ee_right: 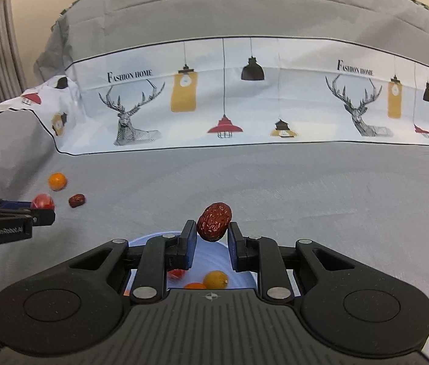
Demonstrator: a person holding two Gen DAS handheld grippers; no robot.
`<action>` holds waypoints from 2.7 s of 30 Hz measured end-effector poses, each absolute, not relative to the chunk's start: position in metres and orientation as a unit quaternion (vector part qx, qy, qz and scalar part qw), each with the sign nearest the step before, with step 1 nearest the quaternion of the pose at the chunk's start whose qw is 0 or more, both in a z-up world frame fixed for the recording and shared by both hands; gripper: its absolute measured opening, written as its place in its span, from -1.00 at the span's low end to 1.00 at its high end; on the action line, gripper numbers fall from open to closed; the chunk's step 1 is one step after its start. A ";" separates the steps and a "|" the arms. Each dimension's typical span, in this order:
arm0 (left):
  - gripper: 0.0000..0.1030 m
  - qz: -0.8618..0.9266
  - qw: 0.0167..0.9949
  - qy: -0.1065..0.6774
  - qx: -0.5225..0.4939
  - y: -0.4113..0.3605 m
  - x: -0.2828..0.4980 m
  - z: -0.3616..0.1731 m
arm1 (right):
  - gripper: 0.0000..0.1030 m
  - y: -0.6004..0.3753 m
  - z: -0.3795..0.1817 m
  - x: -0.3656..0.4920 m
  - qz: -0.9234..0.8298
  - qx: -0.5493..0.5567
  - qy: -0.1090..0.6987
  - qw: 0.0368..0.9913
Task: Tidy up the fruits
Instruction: 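Carry the tomato and date over the blue plate with both tools, then open both tools to drop the tomato and date onto the plate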
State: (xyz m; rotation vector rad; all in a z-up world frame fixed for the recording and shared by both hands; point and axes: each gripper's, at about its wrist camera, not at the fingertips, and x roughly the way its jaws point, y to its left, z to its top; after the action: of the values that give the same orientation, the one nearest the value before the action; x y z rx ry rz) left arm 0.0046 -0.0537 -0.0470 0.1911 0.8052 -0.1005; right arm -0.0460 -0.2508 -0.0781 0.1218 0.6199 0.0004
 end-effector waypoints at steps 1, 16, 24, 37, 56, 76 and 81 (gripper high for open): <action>-0.45 -0.047 0.913 0.395 0.093 -0.055 0.007 -0.051 | -0.55 -0.251 -0.079 -0.045 0.001 0.059 0.305 0.951; -0.45 -0.058 0.910 0.396 0.104 -0.059 0.011 -0.059 | -0.55 -0.260 -0.088 -0.042 0.000 0.044 0.316 0.948; -0.45 -0.070 0.914 0.390 0.090 -0.061 0.010 -0.057 | -0.55 -0.270 -0.092 -0.048 -0.006 0.042 0.323 0.946; -0.45 -0.147 0.908 0.372 0.120 -0.090 -0.005 -0.062 | -0.55 -0.247 -0.096 -0.052 0.052 -0.006 0.347 0.936; -0.45 -0.186 0.899 0.361 0.166 -0.110 -0.014 -0.073 | -0.55 -0.245 -0.103 -0.056 0.084 -0.027 0.377 0.922; -0.44 -0.210 0.891 0.357 0.185 -0.119 -0.018 -0.080 | -0.55 -0.234 -0.107 -0.054 0.093 -0.041 0.381 0.919; -0.17 -0.224 0.889 0.359 0.175 -0.118 -0.019 -0.079 | -0.44 -0.233 -0.107 -0.054 0.084 -0.044 0.382 0.919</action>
State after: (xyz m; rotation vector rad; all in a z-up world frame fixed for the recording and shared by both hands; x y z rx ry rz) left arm -0.0189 -0.1181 -0.0790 0.3627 0.7457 -0.4652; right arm -0.0535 -0.2329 -0.1066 -0.0902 0.7849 0.1723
